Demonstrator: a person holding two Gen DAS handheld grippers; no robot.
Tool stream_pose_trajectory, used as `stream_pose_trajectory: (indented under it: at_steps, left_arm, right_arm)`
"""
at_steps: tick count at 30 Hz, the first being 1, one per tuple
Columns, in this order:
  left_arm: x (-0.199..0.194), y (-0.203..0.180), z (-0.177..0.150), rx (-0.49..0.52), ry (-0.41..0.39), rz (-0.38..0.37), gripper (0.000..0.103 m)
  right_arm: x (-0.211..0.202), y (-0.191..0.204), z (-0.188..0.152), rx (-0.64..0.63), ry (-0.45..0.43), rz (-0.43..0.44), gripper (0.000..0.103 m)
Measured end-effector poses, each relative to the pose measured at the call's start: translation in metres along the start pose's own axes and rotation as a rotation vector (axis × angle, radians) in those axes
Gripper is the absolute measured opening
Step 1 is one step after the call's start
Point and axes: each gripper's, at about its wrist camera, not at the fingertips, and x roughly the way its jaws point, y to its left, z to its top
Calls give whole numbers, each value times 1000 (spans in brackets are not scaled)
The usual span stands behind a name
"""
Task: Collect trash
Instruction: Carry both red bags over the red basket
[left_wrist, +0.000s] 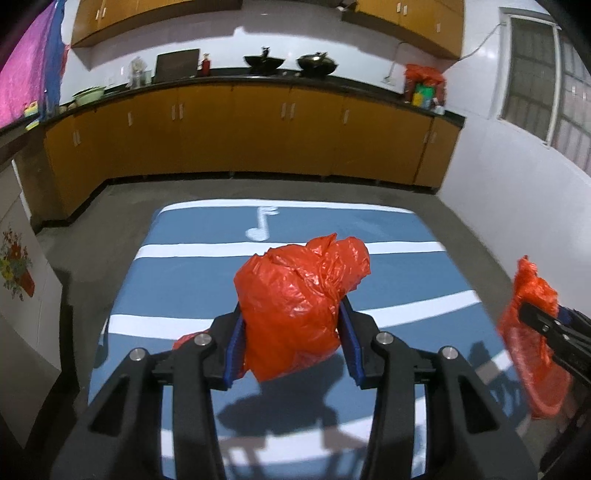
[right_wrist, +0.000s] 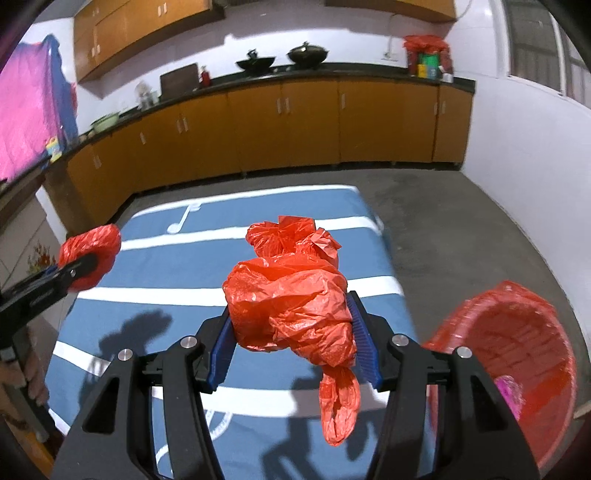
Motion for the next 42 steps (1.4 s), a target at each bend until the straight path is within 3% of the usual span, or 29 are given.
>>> stream_pose_trajectory:
  at_steps: [14, 28, 42]
  left_arm:
    - [-67, -87, -10, 97, -41, -108, 44]
    - [-65, -177, -21, 197, -21, -203, 44]
    - [-44, -248, -34, 259, 27, -305, 44]
  right_arm:
    - [-66, -45, -6, 71, -95, -99, 56]
    - [-90, -105, -23, 156, -118, -265, 57]
    - [-100, -151, -39, 255, -104, -339, 56]
